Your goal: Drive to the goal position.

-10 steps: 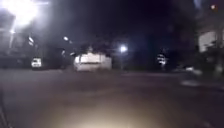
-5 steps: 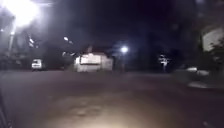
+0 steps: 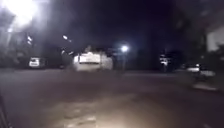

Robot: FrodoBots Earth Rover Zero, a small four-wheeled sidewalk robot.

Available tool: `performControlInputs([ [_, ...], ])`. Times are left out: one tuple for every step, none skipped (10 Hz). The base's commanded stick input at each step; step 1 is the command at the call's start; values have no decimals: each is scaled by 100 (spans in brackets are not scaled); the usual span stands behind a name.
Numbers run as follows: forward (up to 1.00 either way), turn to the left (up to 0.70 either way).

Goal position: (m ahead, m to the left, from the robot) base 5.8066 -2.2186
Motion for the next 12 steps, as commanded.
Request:
performControlInputs([
  [70, -35],
  [70, -35],
  [70, -35],
  [70, -35],
  [70, -35],
  [70, -35],
  [70, -35],
  [70, -29],
  [70, 0],
  [70, 0],
  [70, 0],
  [70, 0],
])
